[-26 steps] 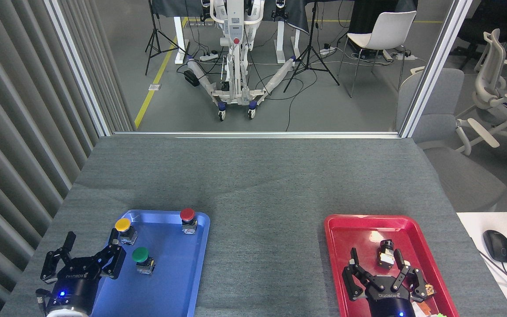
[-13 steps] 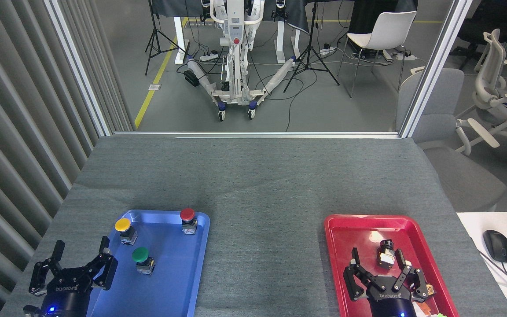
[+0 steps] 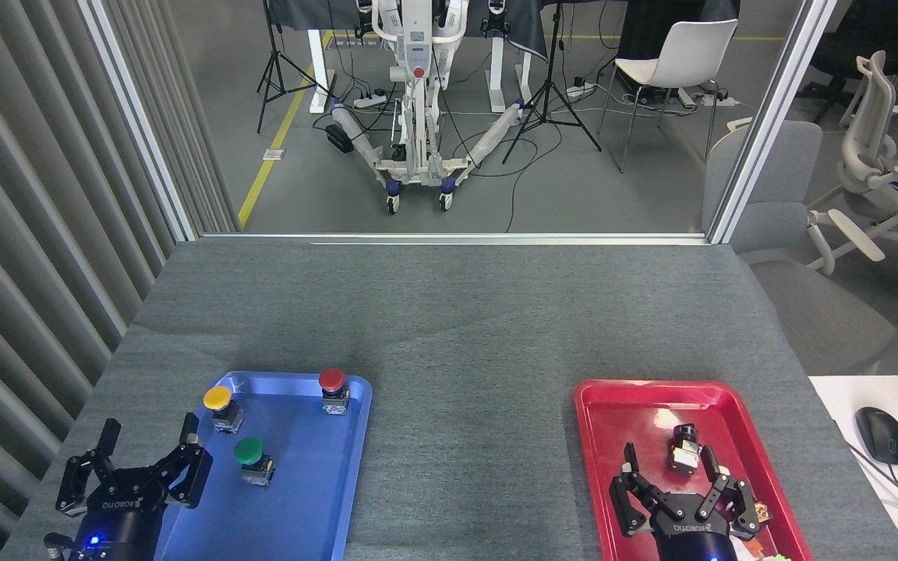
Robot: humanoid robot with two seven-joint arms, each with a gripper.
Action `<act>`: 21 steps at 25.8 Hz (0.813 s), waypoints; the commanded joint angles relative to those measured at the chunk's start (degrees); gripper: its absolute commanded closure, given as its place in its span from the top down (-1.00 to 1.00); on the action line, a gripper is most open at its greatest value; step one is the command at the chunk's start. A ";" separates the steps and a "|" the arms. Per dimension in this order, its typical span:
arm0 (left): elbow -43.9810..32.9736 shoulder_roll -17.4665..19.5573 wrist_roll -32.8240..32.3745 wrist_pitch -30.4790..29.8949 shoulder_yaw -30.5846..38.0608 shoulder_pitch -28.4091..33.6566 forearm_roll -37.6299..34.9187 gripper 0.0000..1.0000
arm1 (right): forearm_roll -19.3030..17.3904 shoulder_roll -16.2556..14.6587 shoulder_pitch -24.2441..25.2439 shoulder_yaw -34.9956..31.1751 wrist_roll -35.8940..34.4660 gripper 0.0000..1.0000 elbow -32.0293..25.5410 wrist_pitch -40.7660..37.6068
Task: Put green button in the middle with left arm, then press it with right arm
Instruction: 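Move the left hand over the green button on the blue tray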
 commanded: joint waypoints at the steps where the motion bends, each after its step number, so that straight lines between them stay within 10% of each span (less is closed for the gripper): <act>1: 0.06 0.05 -2.31 -0.19 -0.01 -0.06 0.01 0.98 | -0.01 -0.01 -0.09 0.00 0.06 1.00 0.01 0.01; 21: 0.15 -0.03 -4.95 -1.07 -0.19 -1.20 -0.08 0.98 | -0.01 -0.01 0.00 0.00 0.15 1.00 0.01 0.01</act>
